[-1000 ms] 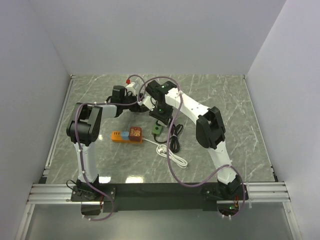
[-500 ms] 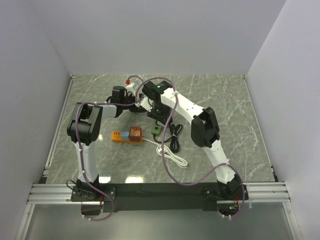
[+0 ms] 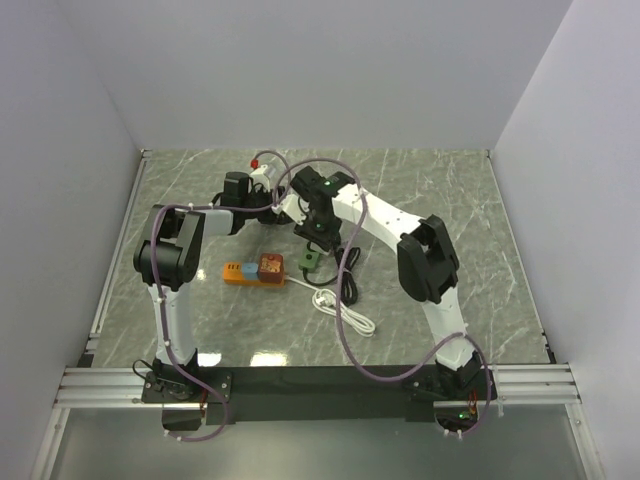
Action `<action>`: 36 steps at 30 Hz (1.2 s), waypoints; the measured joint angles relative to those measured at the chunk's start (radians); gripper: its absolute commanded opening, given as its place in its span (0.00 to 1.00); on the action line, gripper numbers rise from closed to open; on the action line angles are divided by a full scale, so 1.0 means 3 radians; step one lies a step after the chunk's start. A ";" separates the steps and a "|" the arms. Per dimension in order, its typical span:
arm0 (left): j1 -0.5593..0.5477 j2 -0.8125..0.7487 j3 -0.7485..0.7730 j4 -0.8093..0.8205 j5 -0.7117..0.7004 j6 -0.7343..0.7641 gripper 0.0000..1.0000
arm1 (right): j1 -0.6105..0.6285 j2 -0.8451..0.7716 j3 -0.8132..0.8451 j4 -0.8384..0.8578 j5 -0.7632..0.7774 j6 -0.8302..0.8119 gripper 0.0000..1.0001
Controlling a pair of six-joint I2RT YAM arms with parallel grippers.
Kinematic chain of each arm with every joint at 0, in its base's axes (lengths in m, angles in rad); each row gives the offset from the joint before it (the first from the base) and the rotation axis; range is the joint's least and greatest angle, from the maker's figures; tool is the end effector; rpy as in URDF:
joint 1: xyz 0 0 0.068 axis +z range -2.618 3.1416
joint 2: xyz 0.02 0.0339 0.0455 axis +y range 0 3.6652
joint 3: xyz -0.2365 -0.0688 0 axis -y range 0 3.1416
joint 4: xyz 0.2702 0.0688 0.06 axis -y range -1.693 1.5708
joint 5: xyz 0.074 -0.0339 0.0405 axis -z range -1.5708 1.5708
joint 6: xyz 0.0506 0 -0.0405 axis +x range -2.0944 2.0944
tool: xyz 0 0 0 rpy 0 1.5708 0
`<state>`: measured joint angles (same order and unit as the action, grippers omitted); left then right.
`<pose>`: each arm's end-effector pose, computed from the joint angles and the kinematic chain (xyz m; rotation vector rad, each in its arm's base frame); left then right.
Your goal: Insert the plug
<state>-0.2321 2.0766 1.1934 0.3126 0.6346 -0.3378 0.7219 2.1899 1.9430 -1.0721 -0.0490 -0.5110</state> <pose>0.4301 -0.1325 0.0877 0.2716 2.1664 -1.0074 0.3473 0.3091 0.1776 -1.6807 2.3564 0.1091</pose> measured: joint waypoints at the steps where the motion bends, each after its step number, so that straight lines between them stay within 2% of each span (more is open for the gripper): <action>1: 0.0001 0.0000 0.0000 0.0003 -0.0013 -0.0003 0.85 | 0.0000 -0.0067 -0.0114 0.0137 -0.0047 0.0003 0.24; 3: 0.0006 0.0000 0.0000 0.0005 -0.0019 -0.0009 0.85 | 0.0000 -0.0207 -0.0342 0.0402 -0.0151 0.0024 0.31; 6: 0.0013 -0.0006 0.0000 0.0005 -0.0047 -0.0046 0.85 | 0.0000 -0.0350 -0.0582 0.0718 -0.0301 0.0081 0.48; 7: 0.0014 -0.0008 0.0000 0.0000 -0.0058 -0.0053 0.85 | 0.0001 -0.0383 -0.0629 0.0816 -0.0369 0.0107 0.71; 8: 0.0015 -0.0011 0.0000 -0.0001 -0.0075 -0.0067 0.85 | 0.0003 -0.0404 -0.0651 0.0922 -0.0430 0.0155 0.78; 10: 0.0023 -0.0017 0.0000 -0.0009 -0.0099 -0.0081 0.85 | 0.0004 -0.0460 -0.0652 0.1094 -0.0509 0.0192 0.84; 17: 0.0041 -0.0123 0.0009 -0.0100 -0.0244 -0.0104 0.85 | -0.0053 -0.0899 -0.0811 0.1470 -0.0671 0.0215 0.86; 22: 0.0080 -0.0470 -0.0117 -0.0065 -0.0590 -0.0253 0.87 | -0.0319 -0.1567 -0.1589 0.2024 -0.0732 0.0448 0.87; 25: 0.0155 -0.1072 -0.0441 -0.0033 -0.1017 -0.0340 0.90 | -0.0685 -0.2120 -0.2324 0.2500 -0.0717 0.0725 0.88; 30: 0.0212 -0.2071 -0.0762 -0.0020 -0.1816 -0.0395 0.98 | -0.1118 -0.2762 -0.3212 0.3162 -0.0272 0.1268 0.93; 36: 0.0210 -0.2913 -0.1109 -0.0310 -0.2482 -0.0493 0.99 | -0.1308 -0.3063 -0.3497 0.3423 0.0422 0.2003 0.94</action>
<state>-0.1692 1.2026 0.8608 0.2195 -0.1101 -0.4858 0.3294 1.2709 0.8940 -0.0452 0.0776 0.0898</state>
